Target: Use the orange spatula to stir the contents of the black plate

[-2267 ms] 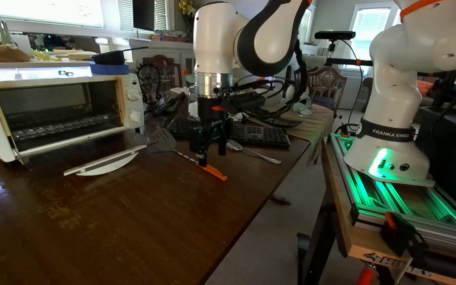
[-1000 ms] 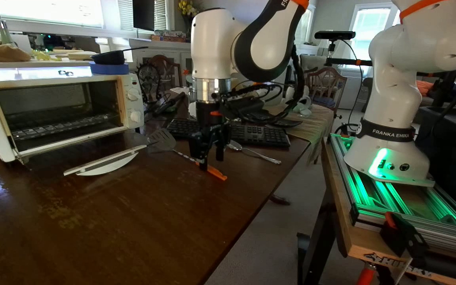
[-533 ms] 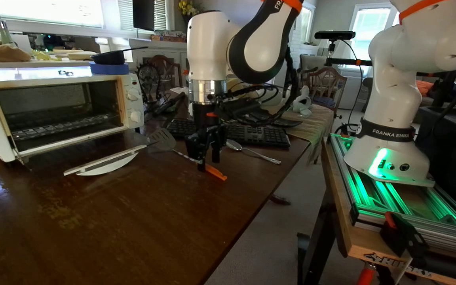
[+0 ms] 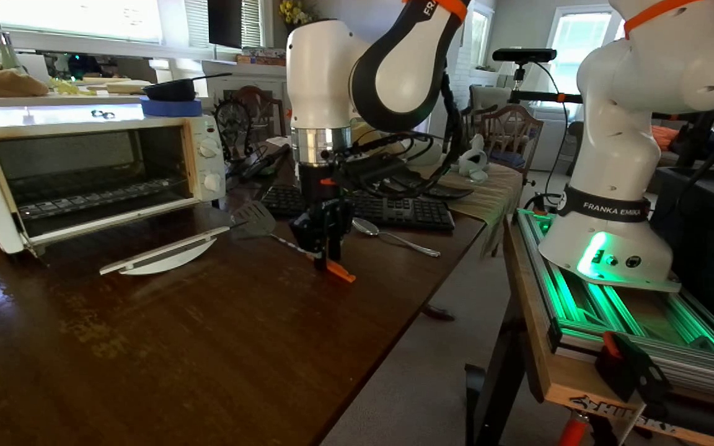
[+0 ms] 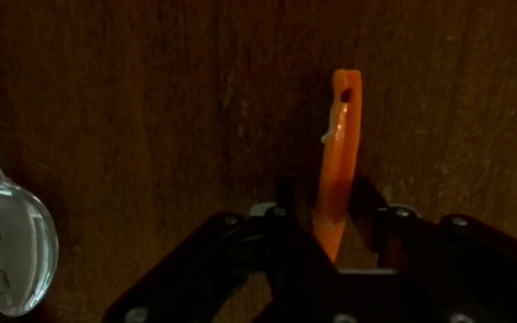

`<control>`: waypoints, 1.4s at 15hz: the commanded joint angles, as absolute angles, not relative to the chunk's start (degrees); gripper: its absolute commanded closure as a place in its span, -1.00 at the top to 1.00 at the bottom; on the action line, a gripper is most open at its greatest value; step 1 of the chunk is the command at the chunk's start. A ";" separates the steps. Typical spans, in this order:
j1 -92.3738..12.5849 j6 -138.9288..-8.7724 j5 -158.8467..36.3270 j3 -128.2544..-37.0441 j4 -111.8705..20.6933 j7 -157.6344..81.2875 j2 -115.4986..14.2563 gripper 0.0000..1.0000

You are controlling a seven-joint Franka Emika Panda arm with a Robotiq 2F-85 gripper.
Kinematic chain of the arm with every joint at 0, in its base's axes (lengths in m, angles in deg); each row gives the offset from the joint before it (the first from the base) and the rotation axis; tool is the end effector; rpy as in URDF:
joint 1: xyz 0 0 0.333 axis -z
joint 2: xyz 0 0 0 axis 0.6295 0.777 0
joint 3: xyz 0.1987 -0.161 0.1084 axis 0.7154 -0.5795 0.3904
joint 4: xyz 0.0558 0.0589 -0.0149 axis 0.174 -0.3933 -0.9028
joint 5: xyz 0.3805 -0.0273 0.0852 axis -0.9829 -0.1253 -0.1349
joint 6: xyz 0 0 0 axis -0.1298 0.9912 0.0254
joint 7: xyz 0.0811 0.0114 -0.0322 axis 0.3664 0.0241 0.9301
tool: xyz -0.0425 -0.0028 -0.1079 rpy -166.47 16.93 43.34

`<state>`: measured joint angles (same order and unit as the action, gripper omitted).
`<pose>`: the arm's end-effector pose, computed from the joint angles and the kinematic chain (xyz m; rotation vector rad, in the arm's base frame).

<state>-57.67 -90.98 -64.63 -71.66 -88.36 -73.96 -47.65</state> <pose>0.4404 0.2166 0.1388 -3.1009 0.4198 0.1014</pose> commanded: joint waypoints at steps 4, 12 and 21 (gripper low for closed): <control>-58.74 -87.47 -64.20 -72.35 -86.05 -74.72 -46.65 -0.71; -54.36 -86.41 -74.64 -67.28 -89.62 -65.50 -50.72 -0.89; -51.22 -83.73 -88.37 -65.83 -97.62 -57.94 -57.25 -0.89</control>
